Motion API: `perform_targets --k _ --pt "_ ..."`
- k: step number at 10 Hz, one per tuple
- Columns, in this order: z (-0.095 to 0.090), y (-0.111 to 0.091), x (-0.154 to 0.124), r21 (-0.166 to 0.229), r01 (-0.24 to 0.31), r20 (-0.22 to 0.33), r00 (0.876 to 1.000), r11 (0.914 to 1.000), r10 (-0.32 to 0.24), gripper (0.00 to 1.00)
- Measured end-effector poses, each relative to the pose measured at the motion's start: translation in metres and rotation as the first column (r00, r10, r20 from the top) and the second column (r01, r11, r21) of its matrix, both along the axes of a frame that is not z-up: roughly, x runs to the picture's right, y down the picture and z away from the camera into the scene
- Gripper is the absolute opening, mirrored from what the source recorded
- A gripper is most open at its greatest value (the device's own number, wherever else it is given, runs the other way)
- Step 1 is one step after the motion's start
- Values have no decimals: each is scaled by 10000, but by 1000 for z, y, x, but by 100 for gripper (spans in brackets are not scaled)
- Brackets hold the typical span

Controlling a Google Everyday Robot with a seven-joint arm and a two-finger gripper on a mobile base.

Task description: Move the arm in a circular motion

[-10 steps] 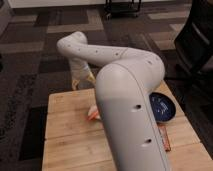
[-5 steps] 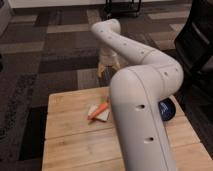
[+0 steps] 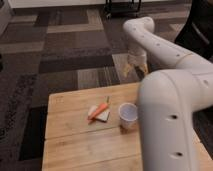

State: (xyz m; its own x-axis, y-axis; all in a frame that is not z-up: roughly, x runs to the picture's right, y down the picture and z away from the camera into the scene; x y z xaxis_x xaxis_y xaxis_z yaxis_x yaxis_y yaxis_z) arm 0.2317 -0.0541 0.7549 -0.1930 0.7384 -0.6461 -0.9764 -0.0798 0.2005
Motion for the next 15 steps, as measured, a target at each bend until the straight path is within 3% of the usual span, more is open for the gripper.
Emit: perform_targets --k 1,3,4,5,7,8,10,11,12,13,14,15 --pt "-9 10 11 48 -115 -105 9999 9999 116 65" --pt "-50 53 37 262 -364 -435 9983 9990 375 65" --pt "-76 82 43 464 -442 -572 9973 9979 468 65" --pt "-90 97 42 568 -417 -632 9970 9975 453 65" --pt "-135 141 10 926 -174 -580 9981 9956 228 65" --pt "-146 150 -5 1030 -117 -485 9987 9946 168 65" --pt "-179 182 -68 1032 347 -117 9994 9941 -337 65" --pt "-190 198 -110 835 936 215 9952 9921 -957 65" --pt "-192 209 -151 537 1745 641 9820 9832 -1778 65" --pt "-191 216 -189 278 2534 1131 9603 9670 -2549 65" --pt "-188 220 -224 148 3294 1663 9302 9441 -3272 65" --pt "-174 221 -290 132 4546 2825 8527 8906 -4394 65"
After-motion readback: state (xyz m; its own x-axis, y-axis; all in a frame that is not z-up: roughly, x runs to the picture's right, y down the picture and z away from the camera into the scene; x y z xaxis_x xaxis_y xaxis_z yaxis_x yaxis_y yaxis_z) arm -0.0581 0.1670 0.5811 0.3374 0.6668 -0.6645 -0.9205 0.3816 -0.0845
